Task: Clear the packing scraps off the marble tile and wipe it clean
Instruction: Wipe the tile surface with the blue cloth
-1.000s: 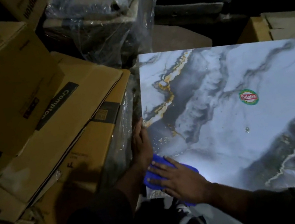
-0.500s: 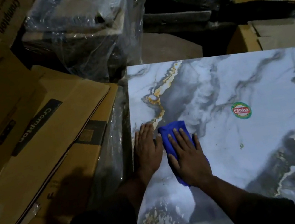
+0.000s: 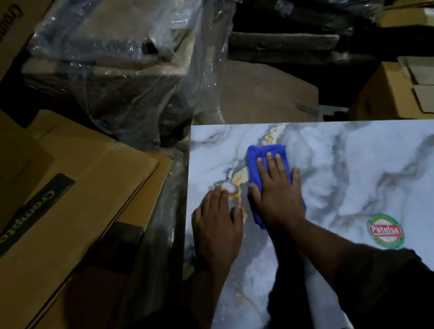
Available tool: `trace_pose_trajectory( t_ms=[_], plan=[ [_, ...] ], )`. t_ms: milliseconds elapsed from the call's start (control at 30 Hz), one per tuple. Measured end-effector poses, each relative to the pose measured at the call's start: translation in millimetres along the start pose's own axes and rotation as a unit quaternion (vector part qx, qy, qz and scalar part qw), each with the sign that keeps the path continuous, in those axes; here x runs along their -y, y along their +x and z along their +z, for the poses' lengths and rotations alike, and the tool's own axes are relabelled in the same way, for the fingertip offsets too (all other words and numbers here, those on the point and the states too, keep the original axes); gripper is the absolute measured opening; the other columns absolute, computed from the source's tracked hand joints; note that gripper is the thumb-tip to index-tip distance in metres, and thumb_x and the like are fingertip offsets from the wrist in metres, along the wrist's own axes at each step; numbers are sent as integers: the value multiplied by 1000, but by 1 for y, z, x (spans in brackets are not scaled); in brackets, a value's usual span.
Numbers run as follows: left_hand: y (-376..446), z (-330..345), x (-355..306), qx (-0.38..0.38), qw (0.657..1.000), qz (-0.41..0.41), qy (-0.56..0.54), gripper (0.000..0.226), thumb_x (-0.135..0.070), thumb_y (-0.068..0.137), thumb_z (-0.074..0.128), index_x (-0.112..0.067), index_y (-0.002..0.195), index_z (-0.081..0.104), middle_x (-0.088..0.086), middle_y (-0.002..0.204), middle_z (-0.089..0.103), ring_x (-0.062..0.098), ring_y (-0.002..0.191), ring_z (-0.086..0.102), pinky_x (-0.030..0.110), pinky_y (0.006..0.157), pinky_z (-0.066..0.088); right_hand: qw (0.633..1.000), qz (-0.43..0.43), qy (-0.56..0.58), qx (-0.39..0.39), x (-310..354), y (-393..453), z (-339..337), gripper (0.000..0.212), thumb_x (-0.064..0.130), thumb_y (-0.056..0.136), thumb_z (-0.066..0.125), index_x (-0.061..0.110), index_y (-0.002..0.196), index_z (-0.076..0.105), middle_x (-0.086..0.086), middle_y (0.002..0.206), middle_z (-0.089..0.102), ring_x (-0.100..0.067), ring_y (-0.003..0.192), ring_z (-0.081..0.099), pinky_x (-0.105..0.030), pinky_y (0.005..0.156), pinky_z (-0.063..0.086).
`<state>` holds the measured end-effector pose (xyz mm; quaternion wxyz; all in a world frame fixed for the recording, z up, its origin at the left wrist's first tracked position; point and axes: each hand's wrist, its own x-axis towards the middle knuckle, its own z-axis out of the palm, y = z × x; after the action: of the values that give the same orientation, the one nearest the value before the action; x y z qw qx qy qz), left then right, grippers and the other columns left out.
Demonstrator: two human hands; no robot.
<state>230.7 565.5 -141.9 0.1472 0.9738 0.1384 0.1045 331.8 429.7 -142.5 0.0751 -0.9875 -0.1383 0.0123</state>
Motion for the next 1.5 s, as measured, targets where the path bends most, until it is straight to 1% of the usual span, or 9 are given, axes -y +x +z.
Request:
trace_pose_trajectory(
  t_ms=[267,400,500,767,967,1200,1333,1433,1500],
  plan=[
    [2,9,1,-64,997,-5,-38,49,-42,102,42,-12,136,62,3,142,61,22,133,56,39,101,47,999,-43,10,20,23,112,0,69,48,104,29,17,162,9,-10,170,3,-25,157,0,-57,124,3],
    [1,6,0,-45,995,-27,-90,58,-48,101,44,-15,149,48,2,154,48,20,140,48,42,108,45,989,-135,1,53,49,137,-3,65,47,106,29,21,162,8,-5,170,0,-22,157,-4,-54,124,-1],
    [-1,-1,0,-38,988,-47,-145,70,-52,101,41,-18,159,26,-1,167,27,16,151,30,39,118,37,961,-264,-1,79,56,130,-6,63,45,107,31,25,162,11,-2,170,3,-19,157,-3,-53,125,0],
    [-4,-17,-3,-128,960,-43,-246,62,-34,103,38,1,153,34,13,163,32,27,152,30,55,116,35,888,-450,-6,96,51,21,-5,60,44,106,36,24,161,23,-2,169,14,-22,157,2,-55,125,0],
    [-22,-30,6,-127,959,-67,-246,60,-36,100,37,-3,150,42,15,158,40,31,146,38,53,116,36,913,-400,12,83,25,-94,-15,61,44,106,36,22,161,22,-1,169,13,-20,157,0,-54,125,4],
    [-72,-26,-15,-2,971,62,-230,61,-43,102,36,-9,152,38,11,159,38,27,147,36,46,122,28,960,-269,39,62,-1,-250,-15,62,49,107,34,23,161,20,2,169,11,-19,157,1,-53,125,5],
    [-91,-19,-40,122,968,42,-217,75,-61,97,25,-13,151,45,8,160,39,26,148,35,38,121,26,993,-107,35,26,-1,-308,-17,62,40,96,50,20,154,42,-1,165,30,-16,156,12,-49,120,17],
    [-88,-16,-38,130,978,67,-150,67,-55,99,31,-14,149,48,8,160,40,27,149,34,41,122,25,998,53,22,-10,0,-332,-22,63,39,86,52,12,142,58,-6,158,41,-23,149,34,-52,117,24],
    [-87,-13,-30,137,980,123,-73,63,-53,103,35,-17,155,39,4,164,33,24,151,29,42,123,21,992,122,5,-23,-2,-336,-23,66,39,87,48,8,145,54,-11,159,39,-26,150,31,-54,120,21]
  ],
)
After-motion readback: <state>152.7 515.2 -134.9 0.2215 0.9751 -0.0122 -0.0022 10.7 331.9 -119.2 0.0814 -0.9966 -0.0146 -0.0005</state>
